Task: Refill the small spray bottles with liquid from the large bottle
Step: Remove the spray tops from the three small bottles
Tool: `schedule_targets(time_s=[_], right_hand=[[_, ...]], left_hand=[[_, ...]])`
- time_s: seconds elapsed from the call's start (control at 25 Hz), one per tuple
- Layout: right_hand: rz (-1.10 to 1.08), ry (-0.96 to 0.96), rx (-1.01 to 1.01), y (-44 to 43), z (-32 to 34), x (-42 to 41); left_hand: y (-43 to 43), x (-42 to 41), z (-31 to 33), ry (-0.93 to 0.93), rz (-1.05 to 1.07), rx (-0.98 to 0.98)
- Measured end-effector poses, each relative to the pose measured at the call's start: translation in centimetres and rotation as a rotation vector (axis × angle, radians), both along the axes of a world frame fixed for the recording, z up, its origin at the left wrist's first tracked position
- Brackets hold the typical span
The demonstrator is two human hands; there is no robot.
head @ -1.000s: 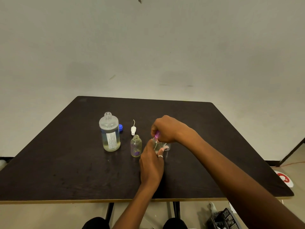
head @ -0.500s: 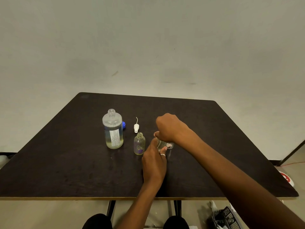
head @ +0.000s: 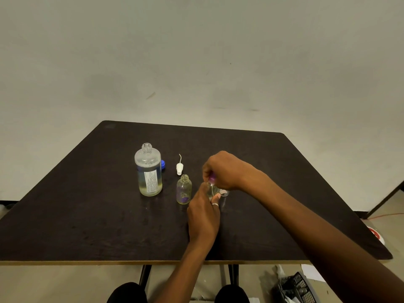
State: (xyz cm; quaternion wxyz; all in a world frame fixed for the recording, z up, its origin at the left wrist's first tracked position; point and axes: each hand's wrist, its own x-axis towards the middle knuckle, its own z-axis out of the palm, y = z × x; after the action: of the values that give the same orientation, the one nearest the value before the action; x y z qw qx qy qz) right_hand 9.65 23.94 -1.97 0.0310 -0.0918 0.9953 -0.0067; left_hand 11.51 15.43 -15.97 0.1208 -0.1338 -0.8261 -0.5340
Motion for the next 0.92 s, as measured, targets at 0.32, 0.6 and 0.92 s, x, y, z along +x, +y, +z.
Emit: schedule_targets(time_s=[0.32, 0.6, 0.92], right_hand=[[-0.18, 0.096, 0.06, -0.4, 1.0, 0.1], [-0.129, 0.0, 0.071, -0.6, 1.1, -0.3], [-0.126, -0.002, 0.068, -0.1, 0.9, -0.5]], left_hand=[[0.0, 0.0, 0.1, -0.004, -0.001, 0.027], [-0.1, 0.1, 0.2, 0.005, 0.001, 0.028], [-0.1, 0.3, 0.4, -0.011, 0.002, 0.039]])
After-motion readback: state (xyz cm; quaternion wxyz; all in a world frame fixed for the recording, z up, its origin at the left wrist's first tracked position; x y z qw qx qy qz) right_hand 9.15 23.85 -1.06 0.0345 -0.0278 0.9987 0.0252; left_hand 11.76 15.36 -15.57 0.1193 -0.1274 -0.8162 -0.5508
